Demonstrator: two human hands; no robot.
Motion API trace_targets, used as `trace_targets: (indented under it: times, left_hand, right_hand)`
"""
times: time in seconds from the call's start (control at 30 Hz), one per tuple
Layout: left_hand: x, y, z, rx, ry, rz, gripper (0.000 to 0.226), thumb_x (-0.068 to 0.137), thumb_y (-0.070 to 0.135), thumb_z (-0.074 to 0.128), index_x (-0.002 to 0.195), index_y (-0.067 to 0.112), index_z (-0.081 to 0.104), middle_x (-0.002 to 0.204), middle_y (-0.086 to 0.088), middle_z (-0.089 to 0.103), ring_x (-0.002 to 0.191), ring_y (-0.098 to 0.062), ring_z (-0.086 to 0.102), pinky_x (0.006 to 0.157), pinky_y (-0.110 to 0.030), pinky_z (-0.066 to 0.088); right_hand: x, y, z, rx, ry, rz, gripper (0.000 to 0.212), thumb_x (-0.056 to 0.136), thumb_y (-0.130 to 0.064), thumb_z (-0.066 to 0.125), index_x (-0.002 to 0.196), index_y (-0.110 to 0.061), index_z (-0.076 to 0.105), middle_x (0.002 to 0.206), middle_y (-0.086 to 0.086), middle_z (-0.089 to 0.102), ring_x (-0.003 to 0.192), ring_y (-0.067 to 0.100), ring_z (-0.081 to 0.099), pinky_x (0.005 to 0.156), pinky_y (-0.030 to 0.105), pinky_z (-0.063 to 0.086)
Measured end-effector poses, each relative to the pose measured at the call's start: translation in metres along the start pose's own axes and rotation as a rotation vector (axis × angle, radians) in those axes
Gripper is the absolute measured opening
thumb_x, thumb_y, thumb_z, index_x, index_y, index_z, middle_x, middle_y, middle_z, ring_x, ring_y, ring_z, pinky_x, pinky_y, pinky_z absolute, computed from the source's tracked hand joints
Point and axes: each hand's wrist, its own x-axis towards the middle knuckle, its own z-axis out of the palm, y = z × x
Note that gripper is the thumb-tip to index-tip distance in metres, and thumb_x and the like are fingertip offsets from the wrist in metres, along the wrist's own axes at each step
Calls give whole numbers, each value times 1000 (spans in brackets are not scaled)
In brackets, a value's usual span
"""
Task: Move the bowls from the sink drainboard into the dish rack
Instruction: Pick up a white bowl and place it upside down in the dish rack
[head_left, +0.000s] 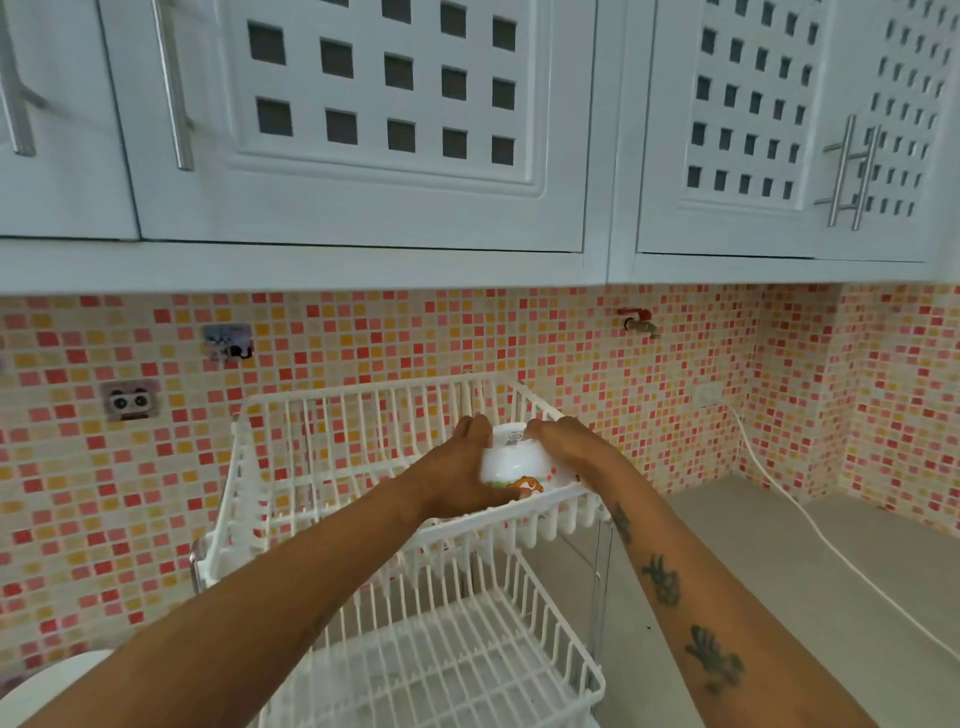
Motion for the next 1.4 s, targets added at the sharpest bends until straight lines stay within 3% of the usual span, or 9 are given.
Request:
trace_targets:
  times: [0.17,0.3,0.43,0.67,0.87,1.0,1.13,1.23,1.4]
  left_hand:
    - [1,-3,1,7,-3,13,65,79,51,71,118,14,34,122,-2,37,91,-22,48,74,-30,42]
    - [-1,-4,1,5,-6,10,64,79,49,72,117,16,33,125,-1,38,92,-22,48,74,-28,41]
    - [1,-4,2,32,-17,43,62,79,40,75,116,15,33,127,-3,38,91,-20,46,73,-26,41]
    - [3,-9,2,-32,-48,54,59,77,32,78,112,19,32,128,-6,38,104,-23,48,91,-33,51]
    - [-1,-8,-4,-46,-11,39,71,76,34,79,125,14,33,134,-5,36,104,-20,48,83,-28,46]
    - [-17,0,-28,-117,161,25,69,78,47,74,128,15,38,137,-1,38,115,-20,48,86,-28,42]
    - [-52,1,-53,-236,329,4,55,89,47,60,129,16,41,141,-1,41,123,-18,47,93,-27,39]
    - [-84,-18,-67,-335,417,-72,45,94,44,54,127,15,44,141,-1,44,114,-15,50,90,-26,39]
    - [-155,-69,-95,-457,702,-207,26,99,35,47,114,14,54,118,-1,58,91,-4,54,72,-12,44]
  right_hand:
    - [0,-1,4,-22,6,-31,47,89,-32,44,128,-6,49,112,12,63,84,23,58,73,33,46]
    - [0,-1,7,-57,27,-46,49,88,-32,44,129,-6,49,108,10,63,90,24,62,84,37,52]
    - [-5,0,12,-197,63,-84,44,91,-26,41,126,-1,52,107,12,60,85,23,53,64,29,40]
    - [-8,0,19,-319,86,-108,41,92,-21,40,128,-3,51,128,16,58,112,30,58,80,33,43]
    - [-10,1,23,-333,156,-137,46,93,-23,41,134,-3,48,135,15,54,116,31,56,90,37,45]
    - [-11,2,22,-206,305,-258,39,93,-25,46,121,-2,60,125,16,60,102,31,62,80,33,46]
    - [-28,-16,27,-108,462,-441,32,93,-21,52,118,-7,66,135,13,55,118,30,56,99,34,42]
    - [-51,-53,52,-27,417,-550,31,95,-22,49,116,-8,67,135,13,55,125,30,51,104,36,38]
    - [-91,-116,132,149,182,-694,31,96,-24,46,111,-8,67,129,10,59,118,26,55,91,25,36]
